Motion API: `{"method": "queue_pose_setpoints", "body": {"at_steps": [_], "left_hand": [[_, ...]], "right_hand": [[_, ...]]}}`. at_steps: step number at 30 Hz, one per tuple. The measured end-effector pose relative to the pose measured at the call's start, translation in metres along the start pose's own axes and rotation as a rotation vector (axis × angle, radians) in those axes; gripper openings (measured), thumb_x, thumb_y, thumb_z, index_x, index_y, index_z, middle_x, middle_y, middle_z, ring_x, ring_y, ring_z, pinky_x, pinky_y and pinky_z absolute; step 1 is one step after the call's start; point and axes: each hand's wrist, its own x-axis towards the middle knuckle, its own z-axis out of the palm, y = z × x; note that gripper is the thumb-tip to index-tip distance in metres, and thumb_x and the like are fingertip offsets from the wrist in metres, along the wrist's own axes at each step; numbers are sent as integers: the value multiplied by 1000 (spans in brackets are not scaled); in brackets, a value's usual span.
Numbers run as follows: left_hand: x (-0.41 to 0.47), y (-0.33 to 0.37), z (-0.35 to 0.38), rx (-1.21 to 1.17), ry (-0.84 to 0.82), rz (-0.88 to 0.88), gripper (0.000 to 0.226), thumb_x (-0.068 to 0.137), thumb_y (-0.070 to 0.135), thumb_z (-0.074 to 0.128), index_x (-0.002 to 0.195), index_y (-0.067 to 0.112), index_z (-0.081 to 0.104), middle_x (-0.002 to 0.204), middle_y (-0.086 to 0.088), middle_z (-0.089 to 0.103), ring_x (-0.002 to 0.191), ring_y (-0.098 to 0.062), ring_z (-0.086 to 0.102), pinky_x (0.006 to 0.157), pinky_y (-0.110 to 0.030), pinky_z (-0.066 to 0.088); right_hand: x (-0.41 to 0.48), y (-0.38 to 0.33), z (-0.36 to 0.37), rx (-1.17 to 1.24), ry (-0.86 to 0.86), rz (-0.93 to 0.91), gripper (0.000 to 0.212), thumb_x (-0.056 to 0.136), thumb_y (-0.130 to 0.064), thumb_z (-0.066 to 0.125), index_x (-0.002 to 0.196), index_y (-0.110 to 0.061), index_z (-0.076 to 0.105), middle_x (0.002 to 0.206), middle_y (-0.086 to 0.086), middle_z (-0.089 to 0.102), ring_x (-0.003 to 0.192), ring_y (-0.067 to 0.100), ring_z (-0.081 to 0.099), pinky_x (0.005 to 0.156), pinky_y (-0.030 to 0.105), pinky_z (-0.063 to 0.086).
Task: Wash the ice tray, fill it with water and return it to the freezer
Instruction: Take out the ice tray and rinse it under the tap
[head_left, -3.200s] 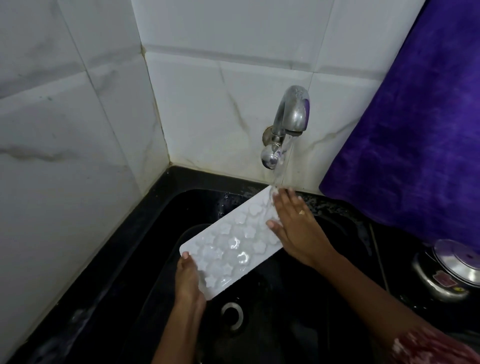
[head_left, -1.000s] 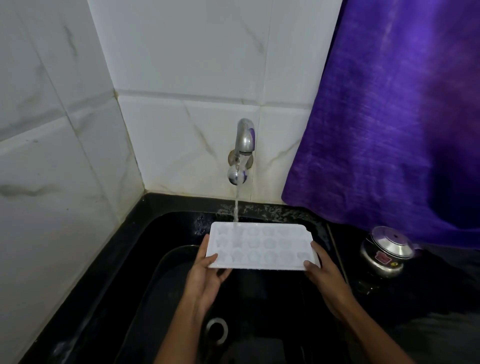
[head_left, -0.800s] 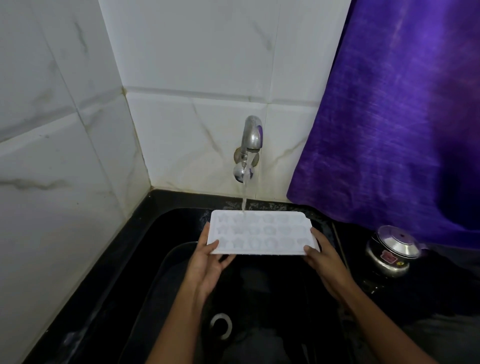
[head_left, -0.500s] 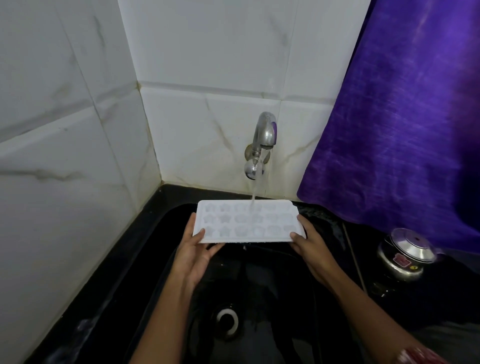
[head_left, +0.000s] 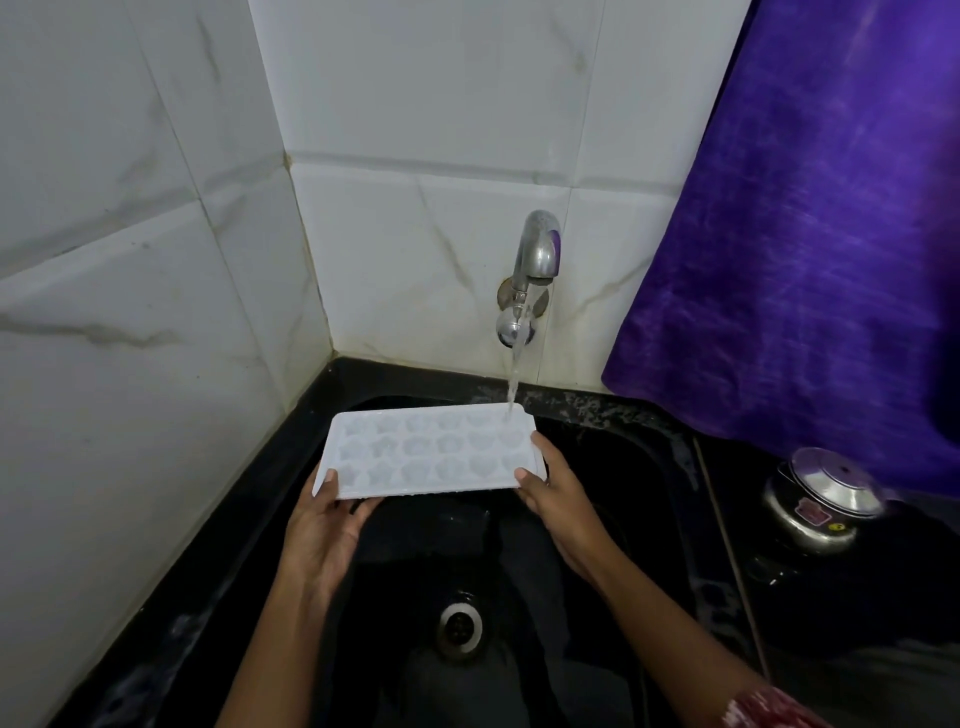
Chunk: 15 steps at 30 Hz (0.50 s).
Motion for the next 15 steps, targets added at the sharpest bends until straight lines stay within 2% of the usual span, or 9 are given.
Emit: {"method": "queue_pose_setpoints", "body": {"at_steps": [2,6,8,11,15], "left_hand": [[-4,-4,-1,-12,0,-9,40,96,12,41,136,6,43,123,-11,61,98,-20,68,69,-37,59],[-12,-19,6,-30,8,-55,38,96,11,41,134,7,44,100,-4,72,91,-19,70,65,-36,59],[-18,-27,13,-47,0,-83,38,96,11,41,134,9,45,99,-4,73,91,-20,70,65,-37,59],[-29,-39,26,-34,-59,-141,39,97,17,40,135,12,43,111,-9,68,97,-27,68,70,-42,58],[-41,-55,43,-28,-98,-260,37,98,26,38,133,17,44,127,-16,56,103,-41,62,72,-51,56]], "right_hand": [[-7,5,-3,3,8,13,55,92,-11,51,142,-20,32,146,3,37,131,19,41,111,43,34],[-21,12,-17,17,52,35,53,92,-8,49,142,-19,33,143,0,38,129,18,42,111,42,35],[-30,14,-29,30,76,44,51,93,-5,47,141,-19,35,137,-3,42,125,17,46,109,41,37],[-38,21,-48,36,116,68,53,94,-5,47,142,-19,32,139,-3,41,126,18,45,108,40,38],[-42,27,-72,10,178,74,54,93,-5,48,143,-19,32,147,2,36,132,21,40,111,46,34]]}}
